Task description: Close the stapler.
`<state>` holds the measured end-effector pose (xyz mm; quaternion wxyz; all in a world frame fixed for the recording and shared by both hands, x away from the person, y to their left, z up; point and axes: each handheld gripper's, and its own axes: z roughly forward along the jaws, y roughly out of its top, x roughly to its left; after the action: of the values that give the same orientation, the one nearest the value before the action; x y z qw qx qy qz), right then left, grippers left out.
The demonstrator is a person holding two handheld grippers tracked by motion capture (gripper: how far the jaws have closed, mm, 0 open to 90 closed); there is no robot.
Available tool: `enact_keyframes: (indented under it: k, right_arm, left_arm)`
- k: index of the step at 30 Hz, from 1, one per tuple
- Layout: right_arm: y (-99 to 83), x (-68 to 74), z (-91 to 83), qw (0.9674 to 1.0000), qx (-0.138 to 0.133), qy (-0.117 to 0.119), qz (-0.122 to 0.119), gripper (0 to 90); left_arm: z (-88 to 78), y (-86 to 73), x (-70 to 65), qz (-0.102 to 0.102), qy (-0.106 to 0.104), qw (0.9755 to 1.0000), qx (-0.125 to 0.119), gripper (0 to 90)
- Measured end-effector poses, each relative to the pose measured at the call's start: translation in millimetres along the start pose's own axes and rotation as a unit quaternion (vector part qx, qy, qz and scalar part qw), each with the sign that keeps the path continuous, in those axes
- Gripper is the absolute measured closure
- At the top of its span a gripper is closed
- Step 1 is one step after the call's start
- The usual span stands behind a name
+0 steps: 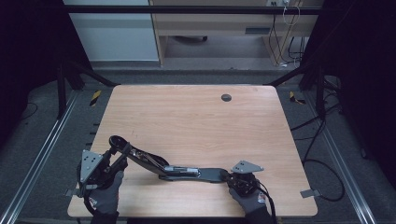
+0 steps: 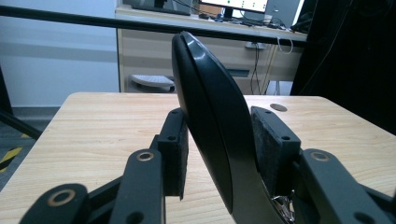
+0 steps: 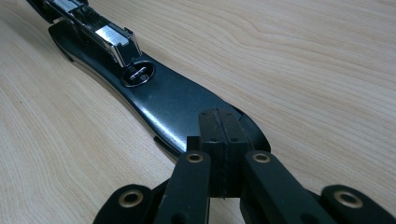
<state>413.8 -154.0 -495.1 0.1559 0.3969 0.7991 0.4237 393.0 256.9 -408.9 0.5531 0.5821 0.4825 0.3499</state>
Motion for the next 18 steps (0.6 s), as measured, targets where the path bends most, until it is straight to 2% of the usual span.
enact_keyframes:
  k: [6,14,18]
  right_arm:
    - [-1.0,0.1,4.3,1.0,0.005,-0.001,0.0,90.0]
    - [-1.3,1.7,5.0,1.0,0.002,-0.002,0.004,90.0]
    - [-2.1,0.7,5.3,1.0,-0.001,0.0,0.004,90.0]
  left_arm:
    - [-0.3,1.9,-2.3,-0.009,-0.002,1.0,-0.001,59.4]
    - [1.4,6.7,-14.1,-0.002,0.001,1.0,-0.006,60.9]
    - [2.7,9.2,-20.9,-0.01,0.005,0.9999,-0.009,62.3]
